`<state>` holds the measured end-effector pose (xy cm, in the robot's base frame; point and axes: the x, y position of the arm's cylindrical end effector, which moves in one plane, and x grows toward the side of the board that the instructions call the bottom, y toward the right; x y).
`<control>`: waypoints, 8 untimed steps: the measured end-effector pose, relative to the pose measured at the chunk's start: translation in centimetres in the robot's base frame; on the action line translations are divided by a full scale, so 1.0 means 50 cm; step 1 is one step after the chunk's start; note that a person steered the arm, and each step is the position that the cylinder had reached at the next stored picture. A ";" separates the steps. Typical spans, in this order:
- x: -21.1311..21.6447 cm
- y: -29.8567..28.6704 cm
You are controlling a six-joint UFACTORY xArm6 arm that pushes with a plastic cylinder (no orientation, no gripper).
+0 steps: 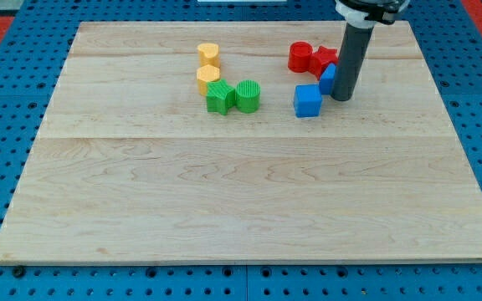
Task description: Push the blue cube below the blue triangle
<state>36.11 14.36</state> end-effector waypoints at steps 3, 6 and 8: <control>0.141 -0.144; 0.049 -0.162; 0.008 -0.127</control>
<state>36.51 8.02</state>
